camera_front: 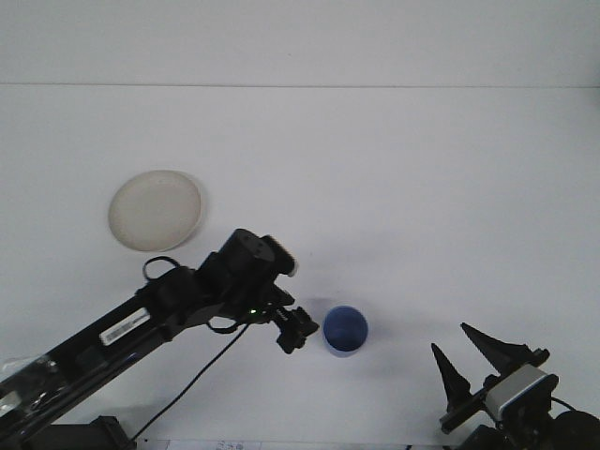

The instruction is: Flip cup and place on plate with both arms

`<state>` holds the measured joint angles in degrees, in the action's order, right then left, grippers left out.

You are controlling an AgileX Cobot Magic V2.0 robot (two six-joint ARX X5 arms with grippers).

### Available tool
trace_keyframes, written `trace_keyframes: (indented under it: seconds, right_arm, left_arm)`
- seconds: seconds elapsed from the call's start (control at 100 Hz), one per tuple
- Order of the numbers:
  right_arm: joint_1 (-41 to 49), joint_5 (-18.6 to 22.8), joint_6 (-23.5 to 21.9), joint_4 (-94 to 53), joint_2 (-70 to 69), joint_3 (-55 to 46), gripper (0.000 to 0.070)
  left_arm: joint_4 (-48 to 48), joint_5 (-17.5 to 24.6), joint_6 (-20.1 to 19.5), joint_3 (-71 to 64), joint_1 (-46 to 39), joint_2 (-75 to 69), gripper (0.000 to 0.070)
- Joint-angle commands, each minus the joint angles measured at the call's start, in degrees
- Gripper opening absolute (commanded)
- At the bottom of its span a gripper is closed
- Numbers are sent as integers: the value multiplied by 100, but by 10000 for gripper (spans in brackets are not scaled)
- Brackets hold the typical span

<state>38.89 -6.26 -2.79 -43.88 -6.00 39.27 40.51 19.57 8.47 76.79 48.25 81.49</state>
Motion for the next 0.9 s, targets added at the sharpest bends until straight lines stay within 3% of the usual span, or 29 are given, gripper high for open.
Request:
trace_keyframes:
  seconds: [0.0, 0.16, 0.49, 0.55, 0.78, 0.89]
  right_arm:
    - [46, -26, 2, 57, -7, 24, 390]
    - [46, -24, 0, 55, -7, 24, 390]
    - [46, -26, 0, 55, -7, 24, 390]
    - [46, -24, 0, 57, -7, 24, 390]
    - [46, -26, 0, 57, -7, 24, 390]
    - [46, -26, 0, 57, -7, 24, 390]
  left_arm:
    - [-26, -55, 153, 308, 157, 400, 468]
    - [24, -369, 175, 726, 348, 1182, 469]
    - [-160, -374, 280, 870, 402, 2033, 452]
    - [-164, -374, 273, 870, 417, 2098, 389]
    - [-133, -374, 153, 870, 461, 2177, 12]
    - [-105, -374, 120, 879, 472, 2177, 11]
